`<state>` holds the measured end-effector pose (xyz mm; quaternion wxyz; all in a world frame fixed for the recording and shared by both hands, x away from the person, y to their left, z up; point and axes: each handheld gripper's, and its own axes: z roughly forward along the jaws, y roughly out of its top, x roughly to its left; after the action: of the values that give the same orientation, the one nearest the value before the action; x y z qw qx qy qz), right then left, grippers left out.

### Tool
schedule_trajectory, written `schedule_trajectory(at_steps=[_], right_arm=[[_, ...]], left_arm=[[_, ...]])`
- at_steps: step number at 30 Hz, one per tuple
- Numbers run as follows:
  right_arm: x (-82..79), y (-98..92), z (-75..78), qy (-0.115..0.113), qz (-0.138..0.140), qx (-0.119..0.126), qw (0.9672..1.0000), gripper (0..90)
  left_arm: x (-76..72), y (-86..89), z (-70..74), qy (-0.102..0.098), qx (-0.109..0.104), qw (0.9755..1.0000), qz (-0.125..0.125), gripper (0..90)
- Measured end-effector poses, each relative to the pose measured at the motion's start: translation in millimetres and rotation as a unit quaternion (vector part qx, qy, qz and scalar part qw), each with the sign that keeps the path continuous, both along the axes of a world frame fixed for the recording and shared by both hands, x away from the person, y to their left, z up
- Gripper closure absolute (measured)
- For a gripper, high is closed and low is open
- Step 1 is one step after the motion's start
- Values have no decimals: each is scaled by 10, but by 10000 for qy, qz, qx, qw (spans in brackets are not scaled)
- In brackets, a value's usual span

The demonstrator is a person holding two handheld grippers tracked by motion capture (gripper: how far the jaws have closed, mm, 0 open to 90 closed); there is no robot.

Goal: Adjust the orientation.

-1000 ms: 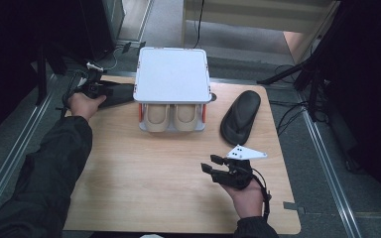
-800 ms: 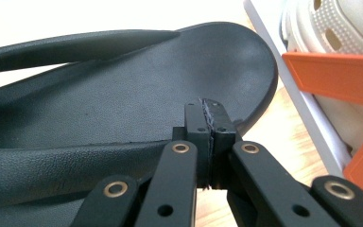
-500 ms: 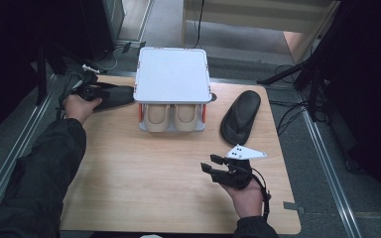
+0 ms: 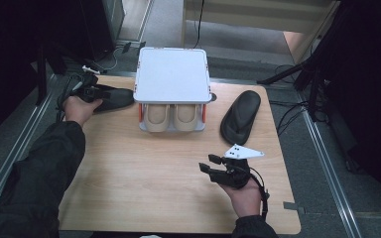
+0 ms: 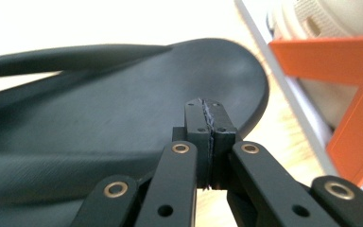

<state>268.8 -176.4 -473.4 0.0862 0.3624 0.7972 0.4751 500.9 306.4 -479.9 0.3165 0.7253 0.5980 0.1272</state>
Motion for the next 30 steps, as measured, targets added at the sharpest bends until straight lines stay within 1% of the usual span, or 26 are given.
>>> schedule_trajectory(at_steps=[1, 2, 3, 6, 8, 12, 13, 18, 20, 21, 25, 30], right_arm=[[2, 1, -1, -1, 3, 6, 10000, 508], [2, 0, 1, 2, 7, 2, 10000, 508], [1, -1, 3, 2, 6, 6, 10000, 509], [2, -14, 8, -19, 5, 28, 10000, 510], [0, -24, 11, -14, -15, 46, 10000, 510], [-2, -38, 14, -14, -17, 60, 10000, 511], [-1, -38, 14, -17, -15, 58, 10000, 511], [-2, -27, 11, -7, -14, 35, 10000, 510], [1, -20, 8, -9, 0, 30, 10000, 511], [3, -18, 8, -18, 6, 23, 10000, 510], [9, -8, 8, -19, 15, 24, 10000, 511], [18, -3, 14, -38, 8, 45, 10000, 511]], left_arm=[[22, -33, -11, 7, 20, 10000, -11, 900], [37, -69, -26, -15, -7, 10000, 20, 900], [51, -96, -44, 9, -35, 10000, 30, 900], [88, -147, -131, 122, 20, 9999, 66, 900], [98, -152, -172, 171, 38, 9998, 88, 900], [88, -138, -236, 206, 31, 9997, 142, 900], [76, -127, -247, 190, -24, 9997, 131, 900], [12, -94, -242, 217, 0, 9998, 48, 900], [-17, -75, -235, 265, 5, 9996, 1, 900], [-37, -74, -235, 239, 28, 9997, 3, 900], [-117, -82, -243, 243, 19, 9997, -75, 900], [-235, -76, -242, 283, -10, 9994, -200, 900]])
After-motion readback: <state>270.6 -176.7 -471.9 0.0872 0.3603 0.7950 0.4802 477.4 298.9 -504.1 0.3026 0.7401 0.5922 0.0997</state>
